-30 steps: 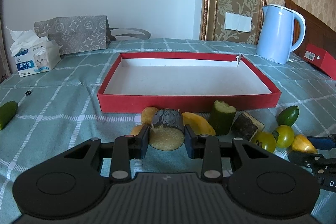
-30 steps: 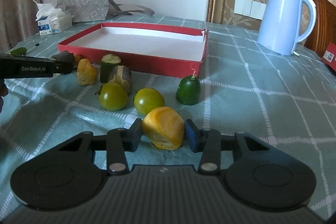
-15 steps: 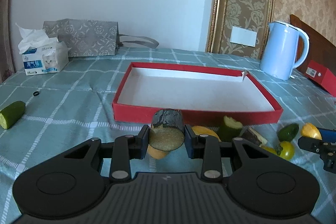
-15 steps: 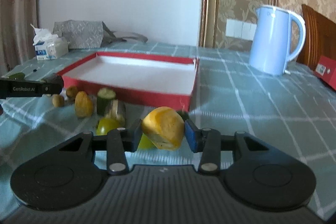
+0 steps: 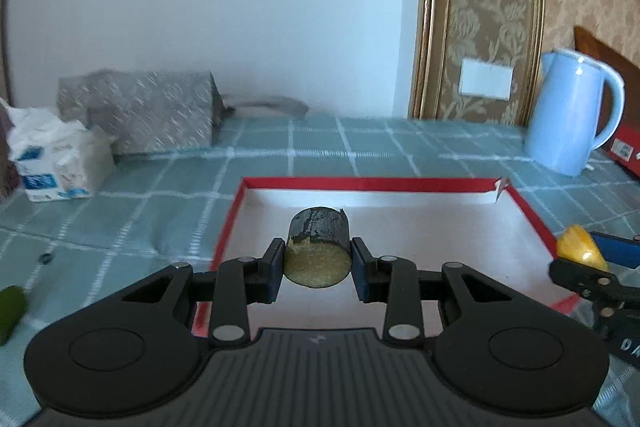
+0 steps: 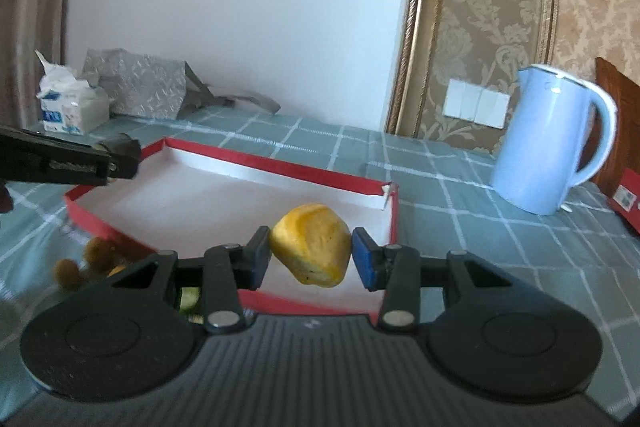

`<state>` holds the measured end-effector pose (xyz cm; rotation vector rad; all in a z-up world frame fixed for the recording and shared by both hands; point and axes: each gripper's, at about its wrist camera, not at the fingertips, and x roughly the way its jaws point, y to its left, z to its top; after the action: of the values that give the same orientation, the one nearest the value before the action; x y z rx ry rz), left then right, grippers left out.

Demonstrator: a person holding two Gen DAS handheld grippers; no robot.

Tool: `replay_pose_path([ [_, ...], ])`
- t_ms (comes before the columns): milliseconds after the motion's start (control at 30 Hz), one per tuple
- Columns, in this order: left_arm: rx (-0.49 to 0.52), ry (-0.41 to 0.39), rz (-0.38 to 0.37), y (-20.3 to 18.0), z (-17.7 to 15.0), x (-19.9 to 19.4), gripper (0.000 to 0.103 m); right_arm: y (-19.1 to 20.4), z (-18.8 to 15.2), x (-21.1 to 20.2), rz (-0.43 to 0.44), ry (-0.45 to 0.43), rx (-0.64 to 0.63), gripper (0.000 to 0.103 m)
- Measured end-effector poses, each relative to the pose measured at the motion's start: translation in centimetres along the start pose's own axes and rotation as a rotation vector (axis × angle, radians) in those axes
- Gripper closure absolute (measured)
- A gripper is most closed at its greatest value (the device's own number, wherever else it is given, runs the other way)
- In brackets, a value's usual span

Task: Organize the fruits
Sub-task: 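Drop the eggplant into the tray with the left tool while the right tool carries fruit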

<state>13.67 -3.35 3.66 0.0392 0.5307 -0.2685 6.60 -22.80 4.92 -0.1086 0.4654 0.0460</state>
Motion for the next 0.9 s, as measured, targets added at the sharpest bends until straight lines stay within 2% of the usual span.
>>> replay_pose_path([
  [167, -0.004, 0.059, 0.018, -0.2, 0.4, 3.9, 0.069, 0.1, 0.7, 4.5, 0.013, 0.079, 0.026, 0.062],
  [300, -0.001, 0.089, 0.023, 0.2, 0.2, 5.7, 0.069, 0.0, 0.5, 7.7, 0.013, 0.152, 0.054, 0.062],
  [433, 0.004, 0.11, 0.026, 0.3, 0.4, 6.9, 0.069, -0.4, 0.4, 9.3, 0.022, 0.197, 0.09, 0.062],
  [567, 0.018, 0.119, 0.05, 0.1, 0.5, 7.8, 0.069, -0.5, 0.4, 9.4, 0.012, 0.191, 0.093, 0.061],
  [633, 0.026, 0.102, 0.061, 0.0, 0.7, 7.6, 0.063, -0.6, 0.4, 9.4, 0.013, 0.198, 0.092, 0.061],
  [800, 0.012, 0.054, 0.071, 0.2, 1.0, 6.7, 0.04, -0.6, 0.5, 8.9, 0.011, 0.18, 0.1, 0.061],
  [900, -0.013, 0.035, 0.071, 0.7, 1.3, 6.3, 0.038, -0.6, 0.7, 8.2, 0.009, 0.152, 0.097, 0.061],
])
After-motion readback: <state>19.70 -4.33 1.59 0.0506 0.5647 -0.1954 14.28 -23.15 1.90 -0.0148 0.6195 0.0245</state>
